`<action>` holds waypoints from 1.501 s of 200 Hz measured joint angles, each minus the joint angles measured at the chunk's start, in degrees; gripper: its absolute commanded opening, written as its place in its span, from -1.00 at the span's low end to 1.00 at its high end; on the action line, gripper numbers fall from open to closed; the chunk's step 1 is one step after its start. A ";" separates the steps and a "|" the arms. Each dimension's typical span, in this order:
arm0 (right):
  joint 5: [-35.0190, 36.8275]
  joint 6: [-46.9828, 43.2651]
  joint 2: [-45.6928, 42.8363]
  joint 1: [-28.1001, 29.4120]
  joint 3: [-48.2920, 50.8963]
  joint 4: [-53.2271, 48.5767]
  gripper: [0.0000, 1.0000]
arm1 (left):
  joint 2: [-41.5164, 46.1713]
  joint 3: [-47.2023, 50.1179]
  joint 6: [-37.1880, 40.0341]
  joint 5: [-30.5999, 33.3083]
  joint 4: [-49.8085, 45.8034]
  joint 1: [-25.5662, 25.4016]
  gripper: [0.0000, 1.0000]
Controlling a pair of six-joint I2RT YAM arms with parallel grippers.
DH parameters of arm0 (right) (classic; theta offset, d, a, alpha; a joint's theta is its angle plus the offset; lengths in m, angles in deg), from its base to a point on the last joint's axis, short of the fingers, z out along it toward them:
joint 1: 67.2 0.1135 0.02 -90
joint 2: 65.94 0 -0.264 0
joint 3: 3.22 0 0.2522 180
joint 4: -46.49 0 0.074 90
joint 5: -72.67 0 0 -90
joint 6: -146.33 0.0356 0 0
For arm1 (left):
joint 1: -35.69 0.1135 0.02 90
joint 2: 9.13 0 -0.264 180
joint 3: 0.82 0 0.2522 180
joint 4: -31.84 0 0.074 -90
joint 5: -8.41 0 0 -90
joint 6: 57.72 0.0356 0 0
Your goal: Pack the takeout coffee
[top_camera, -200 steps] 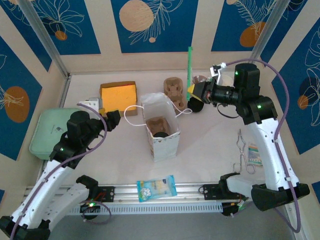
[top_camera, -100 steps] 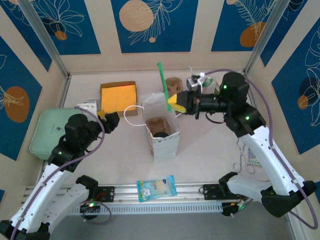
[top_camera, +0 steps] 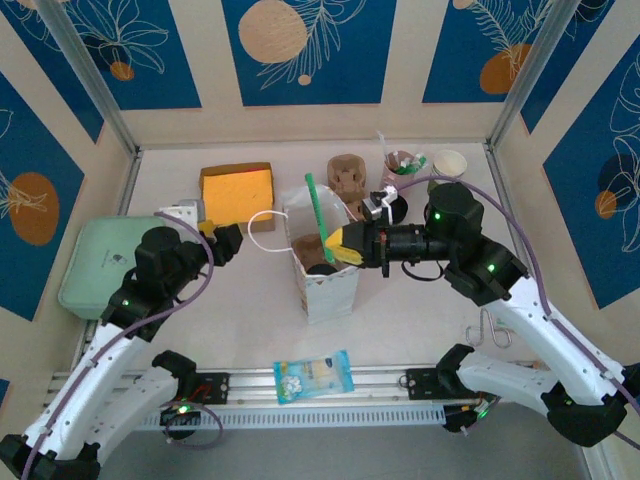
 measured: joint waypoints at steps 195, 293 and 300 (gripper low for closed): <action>-2.64 5.81 4.70 -2.36 -0.55 -8.81 -1.00 | 0.92 1.18 -0.33 -0.17 0.76 0.00 0.37; -7.19 5.81 13.77 -12.13 -1.14 -9.20 -1.00 | 0.92 1.25 0.11 0.74 0.72 0.00 0.36; -7.50 5.73 14.40 -12.28 -1.31 -9.22 -1.00 | 0.92 1.25 0.22 0.90 0.72 0.00 0.36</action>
